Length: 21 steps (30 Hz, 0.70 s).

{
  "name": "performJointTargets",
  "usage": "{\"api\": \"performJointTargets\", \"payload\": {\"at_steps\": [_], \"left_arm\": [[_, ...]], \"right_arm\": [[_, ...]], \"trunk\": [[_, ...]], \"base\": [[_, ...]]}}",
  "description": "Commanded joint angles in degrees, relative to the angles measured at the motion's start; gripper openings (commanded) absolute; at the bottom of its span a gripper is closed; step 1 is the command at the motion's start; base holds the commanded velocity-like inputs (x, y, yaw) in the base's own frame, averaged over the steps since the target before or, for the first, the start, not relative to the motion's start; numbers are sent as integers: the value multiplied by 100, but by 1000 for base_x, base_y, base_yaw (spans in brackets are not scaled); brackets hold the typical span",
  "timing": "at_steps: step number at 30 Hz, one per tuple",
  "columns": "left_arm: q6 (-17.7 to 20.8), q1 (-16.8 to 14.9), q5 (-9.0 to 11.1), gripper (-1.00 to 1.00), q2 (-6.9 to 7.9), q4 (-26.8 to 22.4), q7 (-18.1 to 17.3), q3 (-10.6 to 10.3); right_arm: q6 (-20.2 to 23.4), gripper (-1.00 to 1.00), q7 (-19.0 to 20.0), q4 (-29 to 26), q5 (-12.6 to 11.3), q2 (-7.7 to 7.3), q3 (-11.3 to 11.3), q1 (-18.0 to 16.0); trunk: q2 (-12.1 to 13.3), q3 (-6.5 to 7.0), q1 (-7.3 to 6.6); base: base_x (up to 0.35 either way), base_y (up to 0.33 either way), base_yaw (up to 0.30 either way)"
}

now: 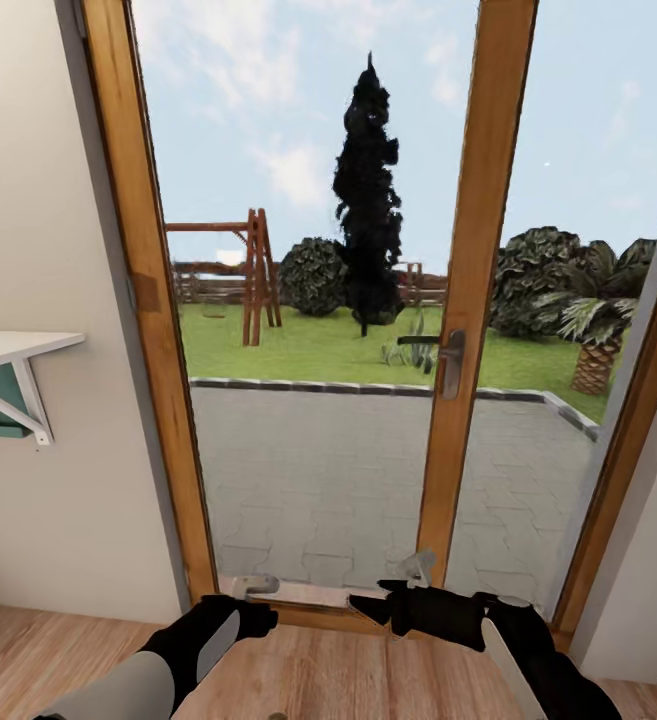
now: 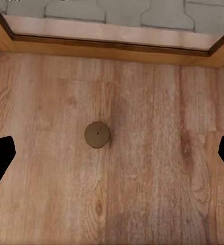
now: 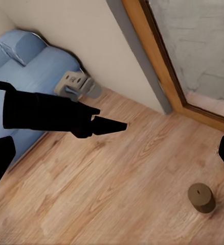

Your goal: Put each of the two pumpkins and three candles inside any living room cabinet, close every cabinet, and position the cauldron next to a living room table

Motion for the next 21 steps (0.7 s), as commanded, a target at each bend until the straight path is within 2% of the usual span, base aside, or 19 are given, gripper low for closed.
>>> {"api": "performJointTargets", "payload": {"at_steps": [1, 21], "left_arm": [[25, -3, 62, 100, 3, -13, 47, -42], [25, -3, 62, 100, 4, -14, 40, -42]], "right_arm": [[41, 100, -3, -2, -47, -4, -36, -5], [40, 100, 21, 1, -56, -4, -101, -5]], "trunk": [[-6, -4, 1], [-6, 91, 1]], "base": [[-3, 0, -145], [-35, 0, -247]]}}
